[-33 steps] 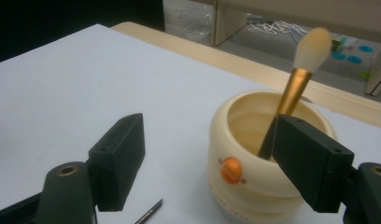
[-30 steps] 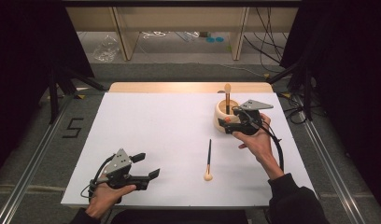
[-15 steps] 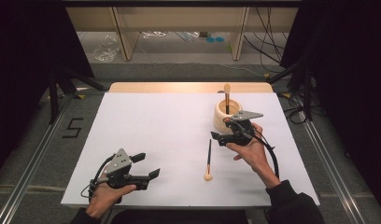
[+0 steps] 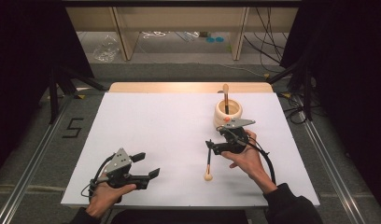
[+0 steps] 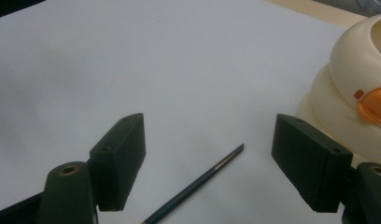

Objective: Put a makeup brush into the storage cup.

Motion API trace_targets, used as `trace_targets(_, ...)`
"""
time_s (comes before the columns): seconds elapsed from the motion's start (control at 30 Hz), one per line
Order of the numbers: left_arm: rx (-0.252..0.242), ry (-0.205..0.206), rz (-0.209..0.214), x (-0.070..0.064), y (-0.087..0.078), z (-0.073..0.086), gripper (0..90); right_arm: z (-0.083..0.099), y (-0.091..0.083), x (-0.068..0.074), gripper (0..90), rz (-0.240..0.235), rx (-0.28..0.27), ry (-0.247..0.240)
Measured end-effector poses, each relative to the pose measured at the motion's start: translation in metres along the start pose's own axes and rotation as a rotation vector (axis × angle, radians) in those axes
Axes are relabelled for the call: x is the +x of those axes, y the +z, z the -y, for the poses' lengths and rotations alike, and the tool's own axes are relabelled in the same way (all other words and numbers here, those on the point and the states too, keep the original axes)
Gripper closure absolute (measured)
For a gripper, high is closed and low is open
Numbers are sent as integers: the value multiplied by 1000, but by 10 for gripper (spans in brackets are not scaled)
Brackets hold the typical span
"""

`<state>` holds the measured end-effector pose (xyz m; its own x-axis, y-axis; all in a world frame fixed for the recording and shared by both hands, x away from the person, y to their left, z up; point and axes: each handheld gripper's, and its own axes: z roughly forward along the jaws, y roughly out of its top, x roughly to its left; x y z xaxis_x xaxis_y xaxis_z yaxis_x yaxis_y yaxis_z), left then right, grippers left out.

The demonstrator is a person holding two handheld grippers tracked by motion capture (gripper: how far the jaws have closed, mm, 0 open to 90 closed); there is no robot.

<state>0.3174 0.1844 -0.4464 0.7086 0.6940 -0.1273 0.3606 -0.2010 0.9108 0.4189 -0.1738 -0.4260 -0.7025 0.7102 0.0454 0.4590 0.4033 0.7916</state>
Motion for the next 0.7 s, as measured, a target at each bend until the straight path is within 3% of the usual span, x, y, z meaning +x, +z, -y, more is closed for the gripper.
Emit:
trace_targets(0.3,-6,-9,4,1,1,0,195,6,1,8,270,-22,38,-2)
trace_targets(0.7,-3,-5,-5,0,-1,0,195,11,0,10,270,-35,50,-20)
